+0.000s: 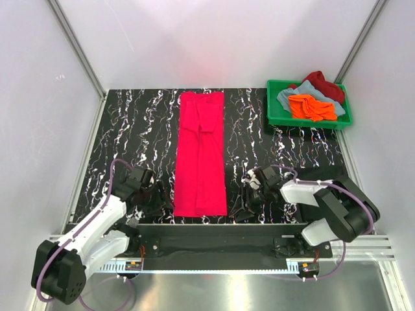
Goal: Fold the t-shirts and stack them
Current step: Fold the tshirt
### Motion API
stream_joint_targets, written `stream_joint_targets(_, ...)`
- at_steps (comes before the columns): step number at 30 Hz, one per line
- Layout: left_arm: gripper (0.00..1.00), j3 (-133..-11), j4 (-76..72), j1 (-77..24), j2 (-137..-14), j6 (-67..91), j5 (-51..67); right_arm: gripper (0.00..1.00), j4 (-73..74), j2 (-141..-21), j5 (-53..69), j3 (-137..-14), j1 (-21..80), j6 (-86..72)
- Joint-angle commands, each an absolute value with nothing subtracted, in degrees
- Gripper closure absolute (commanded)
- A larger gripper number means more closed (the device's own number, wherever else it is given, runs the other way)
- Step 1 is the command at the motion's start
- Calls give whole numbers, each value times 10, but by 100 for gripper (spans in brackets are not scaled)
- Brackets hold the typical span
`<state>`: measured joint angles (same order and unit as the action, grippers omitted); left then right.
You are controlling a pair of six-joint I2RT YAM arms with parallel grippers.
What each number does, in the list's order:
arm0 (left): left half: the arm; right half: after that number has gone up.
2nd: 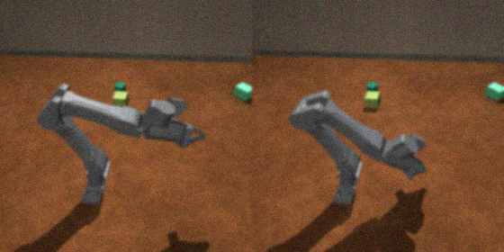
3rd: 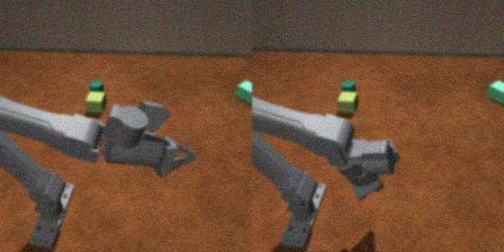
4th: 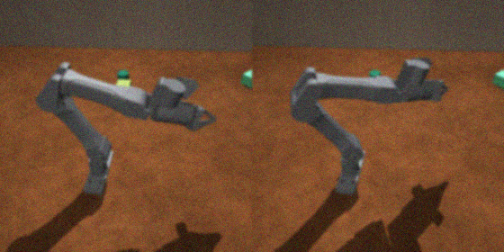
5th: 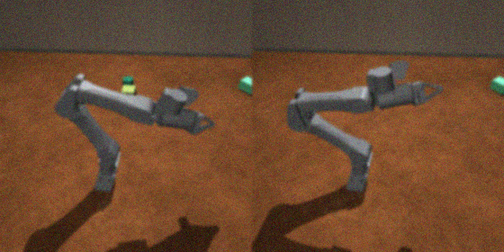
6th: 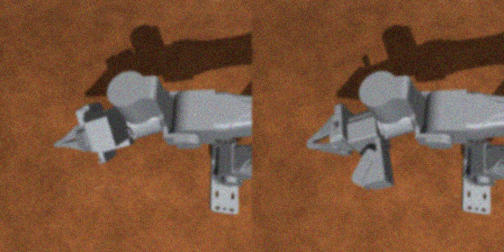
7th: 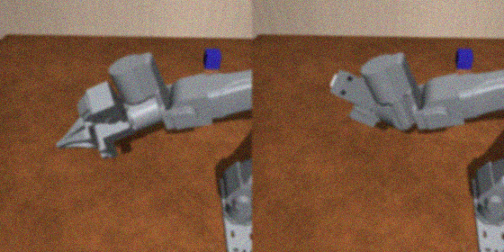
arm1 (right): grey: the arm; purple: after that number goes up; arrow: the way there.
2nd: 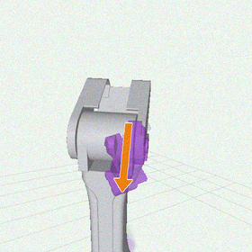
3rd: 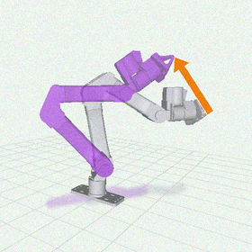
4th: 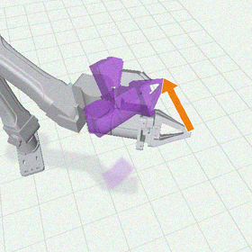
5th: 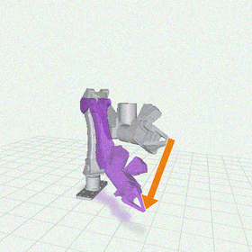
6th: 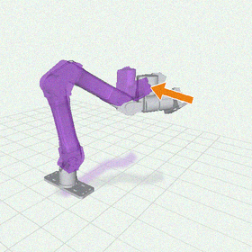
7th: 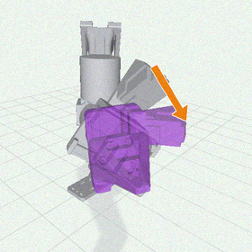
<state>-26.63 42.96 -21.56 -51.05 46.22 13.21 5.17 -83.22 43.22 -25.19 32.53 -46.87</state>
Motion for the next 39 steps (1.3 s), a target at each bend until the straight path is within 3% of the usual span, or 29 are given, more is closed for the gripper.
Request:
stream_joint_targets(1,36,-261,404,-222,-510,482,135,50,8,-855,418,-277,341,-481)
stream_joint_targets(15,44,-214,373,-258,-530,538,120,52,4,-867,273,-282,391,-548)
stream_joint_targets(28,50,-210,344,-266,-581,537,111,58,-16,-889,263,-287,396,-554)
stream_joint_targets(39,71,-209,326,-265,-584,534,121,65,-65,-898,277,-245,397,-569)
